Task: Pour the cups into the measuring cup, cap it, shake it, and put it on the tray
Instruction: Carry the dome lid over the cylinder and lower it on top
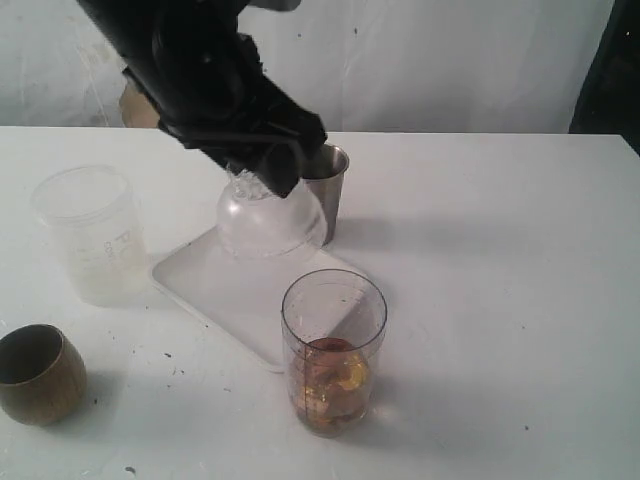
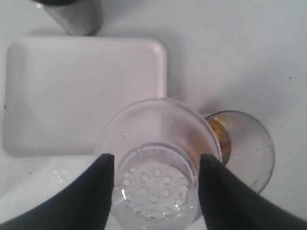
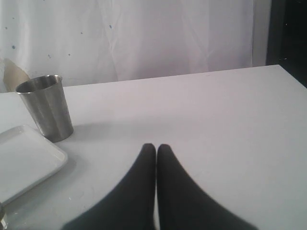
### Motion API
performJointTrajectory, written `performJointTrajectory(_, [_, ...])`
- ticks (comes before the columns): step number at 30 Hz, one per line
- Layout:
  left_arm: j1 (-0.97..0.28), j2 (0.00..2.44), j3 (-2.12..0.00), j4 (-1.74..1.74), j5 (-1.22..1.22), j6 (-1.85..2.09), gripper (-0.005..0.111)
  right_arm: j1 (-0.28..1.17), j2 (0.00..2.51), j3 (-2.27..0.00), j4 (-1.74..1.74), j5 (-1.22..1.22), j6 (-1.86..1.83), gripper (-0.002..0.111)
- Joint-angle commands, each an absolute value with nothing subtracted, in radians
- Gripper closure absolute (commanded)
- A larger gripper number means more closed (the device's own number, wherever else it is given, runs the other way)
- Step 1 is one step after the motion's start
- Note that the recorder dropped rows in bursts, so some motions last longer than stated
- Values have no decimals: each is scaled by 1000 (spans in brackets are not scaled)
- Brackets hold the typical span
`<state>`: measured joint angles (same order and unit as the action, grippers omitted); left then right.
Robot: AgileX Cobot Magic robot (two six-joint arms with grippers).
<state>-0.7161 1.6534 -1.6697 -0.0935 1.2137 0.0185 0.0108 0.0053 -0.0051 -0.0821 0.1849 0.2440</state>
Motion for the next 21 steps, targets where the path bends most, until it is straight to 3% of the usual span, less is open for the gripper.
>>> performJointTrajectory(1, [-778,1641,-1728,-67,1221,-6,107,11,0,0,-82,179,241,108])
performJointTrajectory(10, [-885,1645,-1728,-41,1221,23,107,11,0,0,-82,179,241,108])
performJointTrajectory(21, [-890,1653,-1628,-51,1221,31,107,11,0,0,-82,179,241,108])
